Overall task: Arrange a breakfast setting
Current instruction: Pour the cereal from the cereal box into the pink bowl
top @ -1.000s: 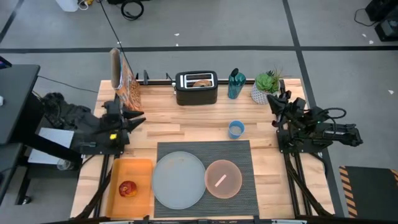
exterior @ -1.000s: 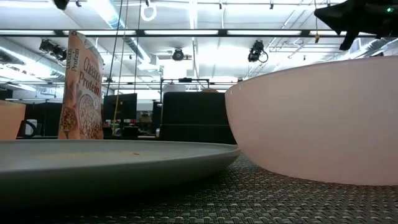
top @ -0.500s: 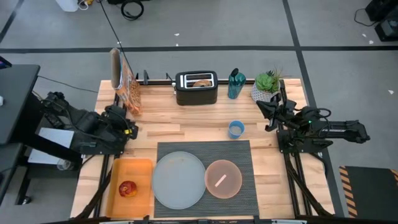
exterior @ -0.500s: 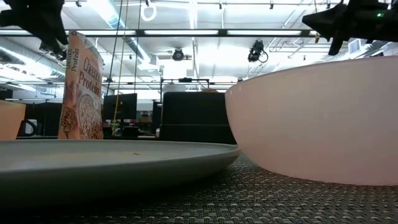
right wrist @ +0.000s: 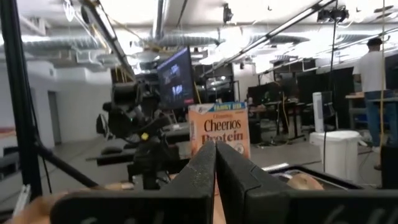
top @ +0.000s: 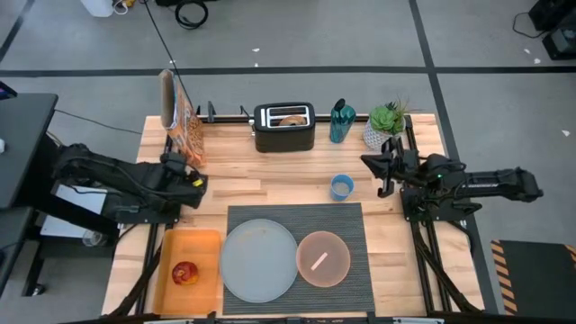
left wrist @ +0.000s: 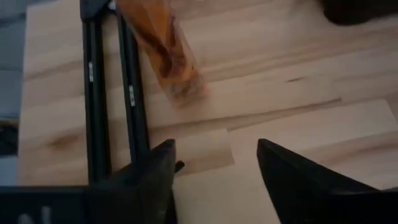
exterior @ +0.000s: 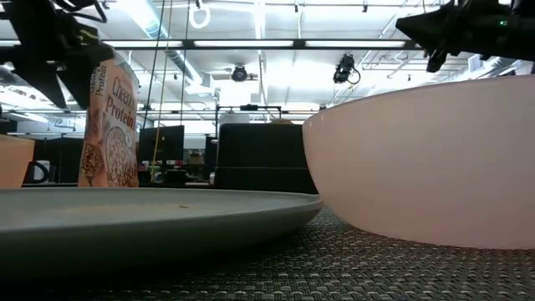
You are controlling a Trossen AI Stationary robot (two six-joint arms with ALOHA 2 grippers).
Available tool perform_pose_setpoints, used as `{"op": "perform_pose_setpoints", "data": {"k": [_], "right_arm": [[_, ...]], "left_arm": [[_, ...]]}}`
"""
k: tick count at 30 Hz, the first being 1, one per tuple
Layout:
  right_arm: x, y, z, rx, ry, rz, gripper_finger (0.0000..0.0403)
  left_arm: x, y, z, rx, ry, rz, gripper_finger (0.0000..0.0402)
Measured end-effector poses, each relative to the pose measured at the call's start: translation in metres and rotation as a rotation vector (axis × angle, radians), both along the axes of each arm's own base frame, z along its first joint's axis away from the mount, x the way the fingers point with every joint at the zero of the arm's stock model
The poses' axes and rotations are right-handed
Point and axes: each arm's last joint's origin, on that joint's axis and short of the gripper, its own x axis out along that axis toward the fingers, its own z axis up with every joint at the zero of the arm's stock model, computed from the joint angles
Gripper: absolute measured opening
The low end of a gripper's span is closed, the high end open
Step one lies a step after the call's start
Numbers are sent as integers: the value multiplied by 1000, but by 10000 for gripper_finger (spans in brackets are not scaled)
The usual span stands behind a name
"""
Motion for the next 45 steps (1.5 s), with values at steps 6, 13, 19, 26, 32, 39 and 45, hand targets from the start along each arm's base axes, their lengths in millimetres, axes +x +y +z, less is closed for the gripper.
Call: {"op": "perform_pose_setpoints", "data": {"k": [6,13,19,26,32,39,45], "right_arm": [[8,1,-5,-24,53,63,18],[14,3,-6,-60,55,142,18],[16,4,-3,-83,23,173,18],[17,4,-3,-92,14,192,18],[18,4,-3,-91,14,196,18],[18,5,-3,-87,13,200,18],[18,5,-3,-83,13,203,18]], "left_arm": [[4,9,0,111,-2,70,294],[5,22,3,244,-38,160,299],[5,32,2,292,-33,215,299],[2,38,-31,302,0,257,299],[8,41,-45,434,-59,227,296],[9,42,-57,481,-55,208,274],[1,47,-78,407,-27,263,253]]}}
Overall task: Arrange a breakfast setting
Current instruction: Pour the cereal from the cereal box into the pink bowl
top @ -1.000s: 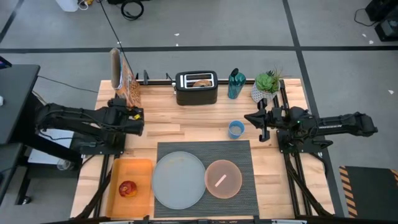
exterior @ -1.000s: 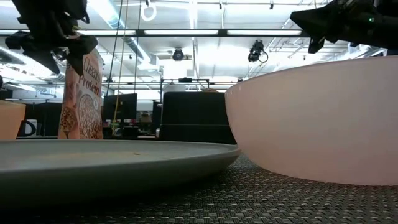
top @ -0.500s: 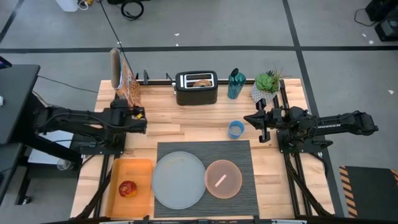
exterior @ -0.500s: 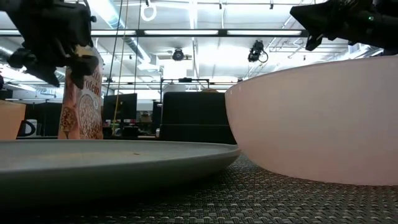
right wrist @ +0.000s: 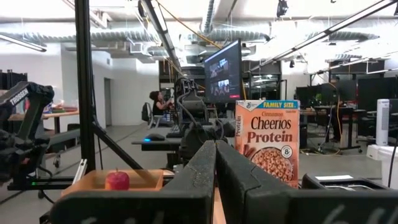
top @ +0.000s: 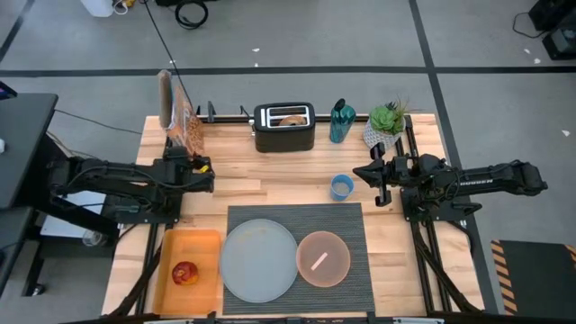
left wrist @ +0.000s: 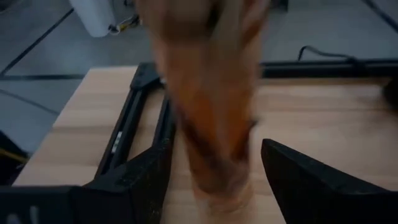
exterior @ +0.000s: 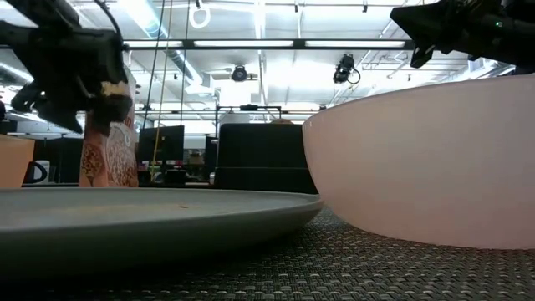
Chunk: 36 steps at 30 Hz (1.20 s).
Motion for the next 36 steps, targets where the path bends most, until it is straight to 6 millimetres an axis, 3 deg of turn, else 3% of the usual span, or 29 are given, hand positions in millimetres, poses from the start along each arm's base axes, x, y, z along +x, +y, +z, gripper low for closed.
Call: {"op": "perform_pose_setpoints", "data": {"k": [12,22,28,36], "right_arm": [[1,0,-1,18,7,8,18],[4,0,-3,21,27,8,18],[3,0,-2,20,15,7,18],[3,0,-2,20,15,7,18]], "left_arm": [[-4,7,-35,5,-39,4,212],[-8,9,-44,19,10,-11,154],[-4,9,-31,7,47,-17,113],[5,9,22,-8,132,-32,109]]}}
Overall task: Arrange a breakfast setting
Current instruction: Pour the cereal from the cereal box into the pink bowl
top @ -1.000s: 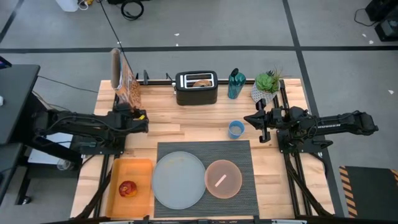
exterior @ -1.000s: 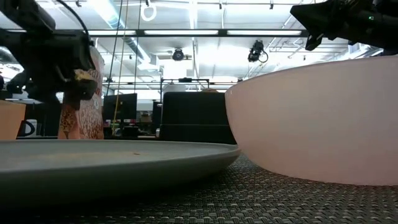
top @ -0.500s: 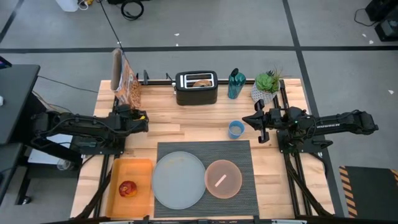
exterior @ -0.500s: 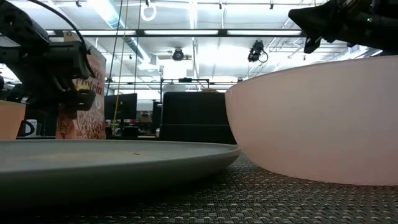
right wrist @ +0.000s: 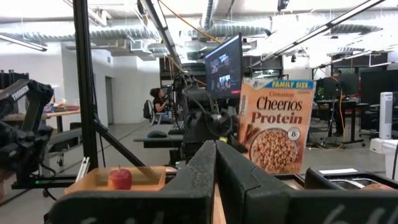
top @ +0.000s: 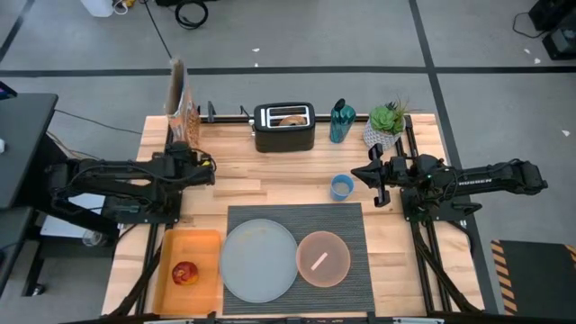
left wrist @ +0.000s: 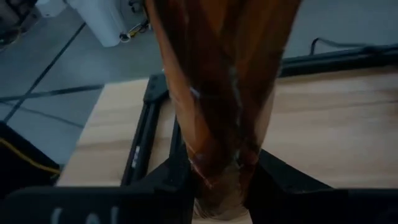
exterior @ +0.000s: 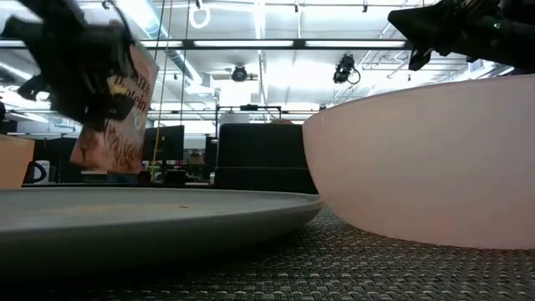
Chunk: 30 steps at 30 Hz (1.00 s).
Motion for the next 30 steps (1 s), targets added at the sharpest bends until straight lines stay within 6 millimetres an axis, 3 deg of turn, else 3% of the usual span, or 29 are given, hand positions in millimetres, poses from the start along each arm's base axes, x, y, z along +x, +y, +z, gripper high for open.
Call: {"op": "perform_pose_setpoints", "data": {"k": [11,18,24,30], "right_arm": [[2,-1,-6,72,62,4,18],[2,0,-7,108,74,16,18],[7,2,6,95,160,37,18],[7,2,48,58,430,-66,18]], "left_arm": [[19,-17,111,-87,48,-329,111],[26,-37,168,27,-50,-557,111],[49,-60,181,25,-63,-927,111],[74,-95,156,-123,29,-1216,111]]}}
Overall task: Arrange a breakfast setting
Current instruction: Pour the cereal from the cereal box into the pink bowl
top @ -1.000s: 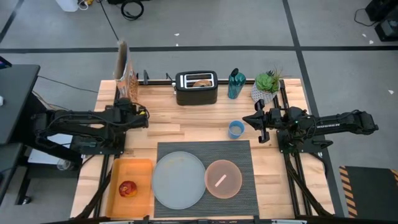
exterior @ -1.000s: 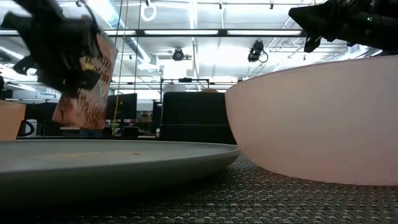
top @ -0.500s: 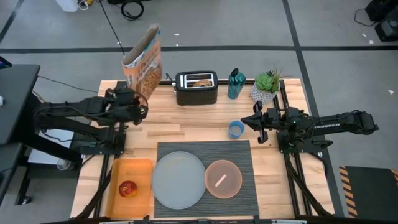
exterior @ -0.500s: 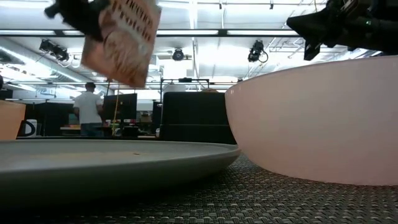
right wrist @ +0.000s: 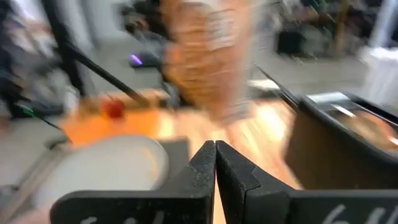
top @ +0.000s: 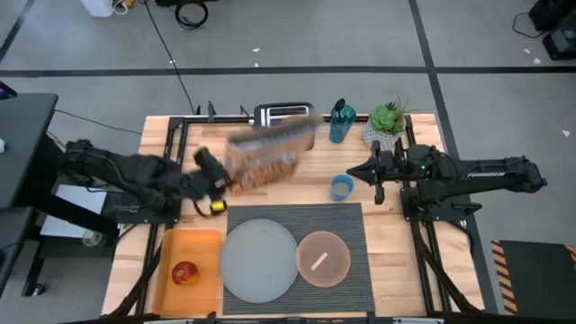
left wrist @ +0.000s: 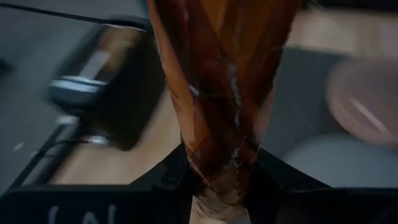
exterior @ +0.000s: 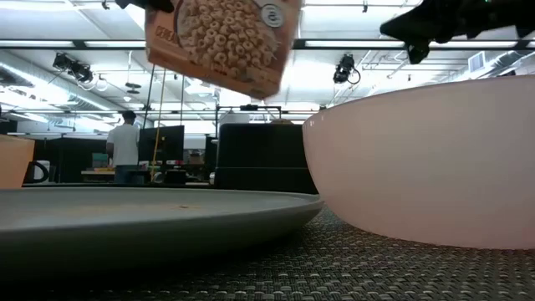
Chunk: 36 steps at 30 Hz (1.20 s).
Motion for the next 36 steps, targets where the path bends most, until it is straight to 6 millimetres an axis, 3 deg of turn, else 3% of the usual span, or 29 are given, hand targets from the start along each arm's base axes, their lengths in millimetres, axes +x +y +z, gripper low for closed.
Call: {"op": "perform_pose_setpoints", "data": {"k": [3,6,13,19,24,31,36], "right_arm": [[-5,0,14,-2,36,-78,18],[-6,4,16,22,31,-65,18],[-3,18,2,101,66,-39,18],[-3,28,0,108,39,-128,18],[11,42,6,116,-38,25,18],[36,67,14,-39,-103,116,21],[58,89,25,-189,-41,152,50]], "left_arm": [[10,-24,-16,15,112,-135,111],[13,-43,-27,76,198,-217,112],[18,-66,-17,228,348,-273,112],[13,-63,3,301,556,-259,112],[10,-61,7,314,620,-276,112],[22,-47,8,178,619,-261,112],[33,-44,5,108,585,-289,112]]}}
